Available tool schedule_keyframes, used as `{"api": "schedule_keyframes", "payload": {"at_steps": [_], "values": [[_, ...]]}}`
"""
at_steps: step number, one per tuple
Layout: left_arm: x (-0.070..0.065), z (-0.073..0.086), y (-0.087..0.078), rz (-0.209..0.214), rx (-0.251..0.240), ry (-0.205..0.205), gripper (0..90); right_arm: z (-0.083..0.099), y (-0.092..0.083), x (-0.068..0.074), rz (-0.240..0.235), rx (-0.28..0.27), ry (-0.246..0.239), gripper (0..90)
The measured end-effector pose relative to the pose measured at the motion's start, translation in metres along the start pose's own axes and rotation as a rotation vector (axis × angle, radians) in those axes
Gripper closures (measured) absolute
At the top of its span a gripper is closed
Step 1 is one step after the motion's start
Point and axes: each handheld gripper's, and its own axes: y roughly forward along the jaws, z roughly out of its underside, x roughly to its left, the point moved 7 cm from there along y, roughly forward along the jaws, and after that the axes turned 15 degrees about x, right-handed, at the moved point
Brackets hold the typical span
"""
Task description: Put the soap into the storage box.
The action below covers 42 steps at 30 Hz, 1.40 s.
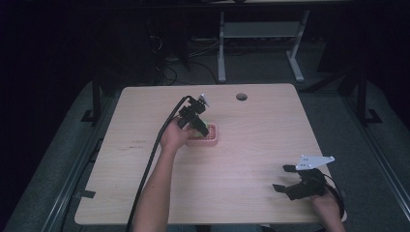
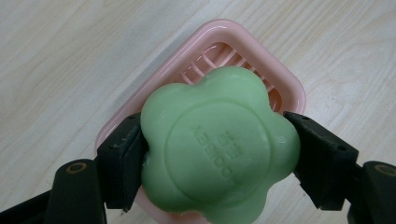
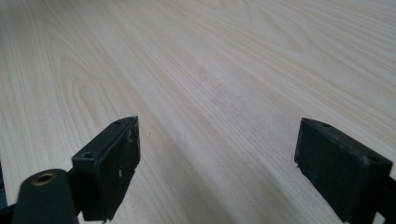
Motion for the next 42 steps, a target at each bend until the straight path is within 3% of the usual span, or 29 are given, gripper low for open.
{"api": "schedule_keyframes", "payload": {"at_steps": [14, 42], "values": [[0.0, -0.005, 0.012, 0.007, 0.025, -0.008, 26.3, 0.0, 0.0, 0.0, -0.002, -0.001, 0.0, 13.8], [-0.002, -0.009, 0.019, 0.015, 0.03, -0.022, 26.1, 0.0, 0.0, 0.0, -0.001, 0.001, -0.001, 13.8]]}}
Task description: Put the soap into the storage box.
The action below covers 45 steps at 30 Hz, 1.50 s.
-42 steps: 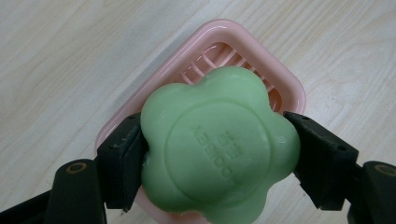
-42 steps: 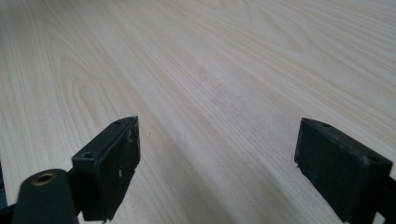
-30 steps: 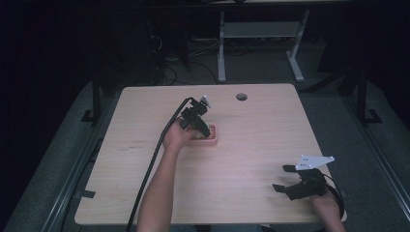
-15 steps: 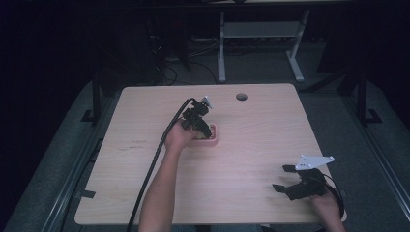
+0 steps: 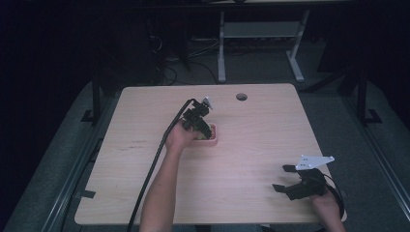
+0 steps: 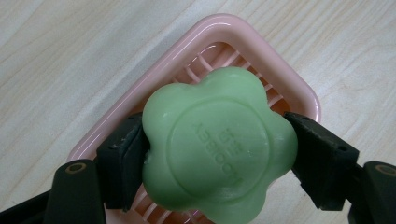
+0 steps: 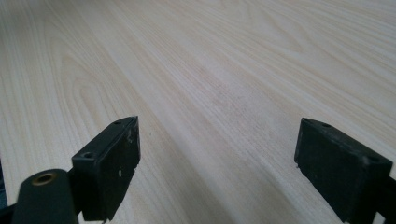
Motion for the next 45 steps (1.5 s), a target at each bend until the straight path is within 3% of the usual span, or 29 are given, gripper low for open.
{"api": "schedule_keyframes", "payload": {"at_steps": [17, 24, 45], "values": [[0.001, 0.002, -0.013, -0.003, -0.036, 0.011, 26.2, 0.0, 0.0, 0.0, 0.001, -0.001, -0.002, 13.8], [-0.001, 0.004, -0.014, -0.031, -0.021, 0.026, 26.1, 0.0, -0.001, 0.0, 0.001, -0.001, 0.0, 13.8], [-0.009, 0.009, -0.026, -0.021, -0.053, 0.057, 25.1, 0.001, 0.001, 0.0, 0.002, 0.007, 0.001, 13.8]]}}
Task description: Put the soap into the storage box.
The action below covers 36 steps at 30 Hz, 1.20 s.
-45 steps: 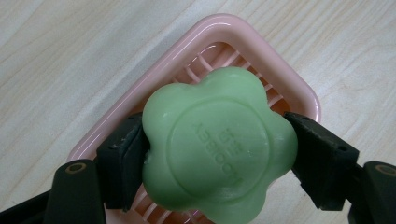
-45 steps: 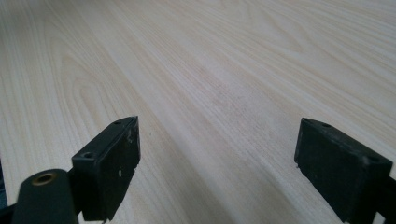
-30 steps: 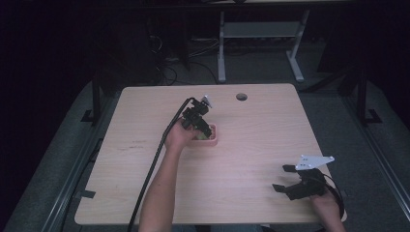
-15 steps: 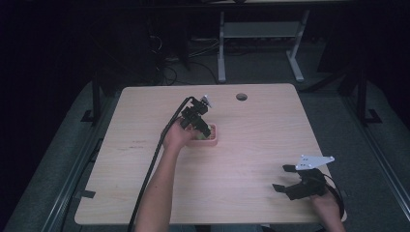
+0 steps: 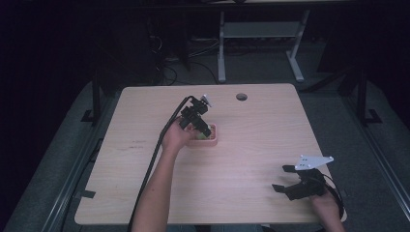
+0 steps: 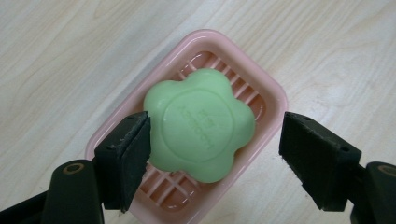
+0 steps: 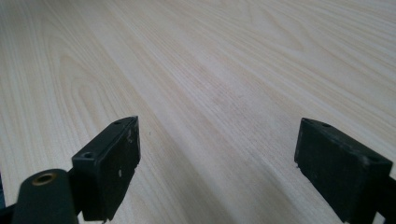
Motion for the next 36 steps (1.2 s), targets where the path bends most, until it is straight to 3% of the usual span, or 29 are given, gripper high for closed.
{"api": "schedule_keyframes", "payload": {"at_steps": [19, 36], "values": [[-0.004, 0.019, -0.014, -0.01, -0.032, 0.019, 25.0, 0.0, 0.002, -0.001, 0.006, 0.009, 0.009, 13.8], [-0.009, 0.042, -0.018, 0.014, -0.061, 0.002, 24.3, 0.001, 0.005, 0.0, 0.008, 0.022, 0.009, 13.8]]}}
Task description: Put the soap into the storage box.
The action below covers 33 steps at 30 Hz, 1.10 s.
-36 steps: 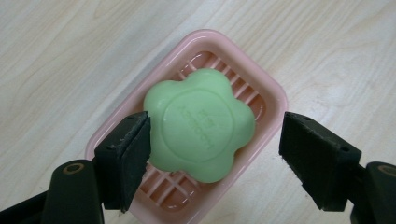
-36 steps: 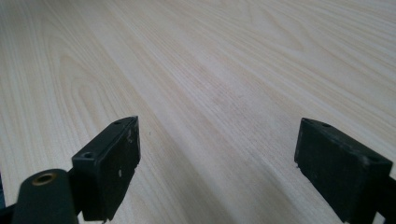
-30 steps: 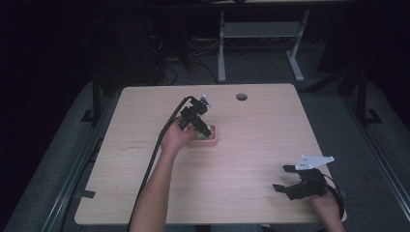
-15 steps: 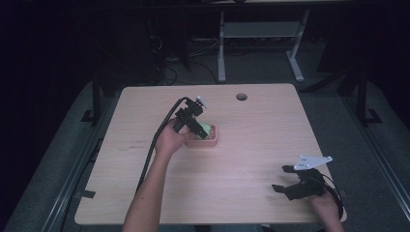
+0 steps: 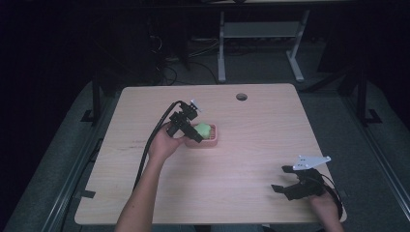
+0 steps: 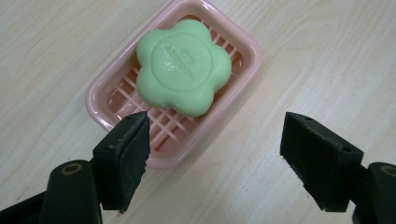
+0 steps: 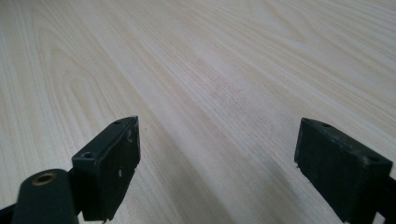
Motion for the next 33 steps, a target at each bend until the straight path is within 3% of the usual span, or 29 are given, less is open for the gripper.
{"api": "schedule_keyframes", "payload": {"at_steps": [14, 33], "values": [[-0.015, 0.005, -0.006, -0.009, -0.002, 0.052, 24.3, 0.0, 0.0, 0.0, 0.004, 0.002, 0.001, 13.8], [-0.02, 0.03, -0.007, -0.005, -0.015, 0.055, 24.3, 0.0, 0.001, 0.0, 0.007, 0.009, 0.001, 13.7]]}}
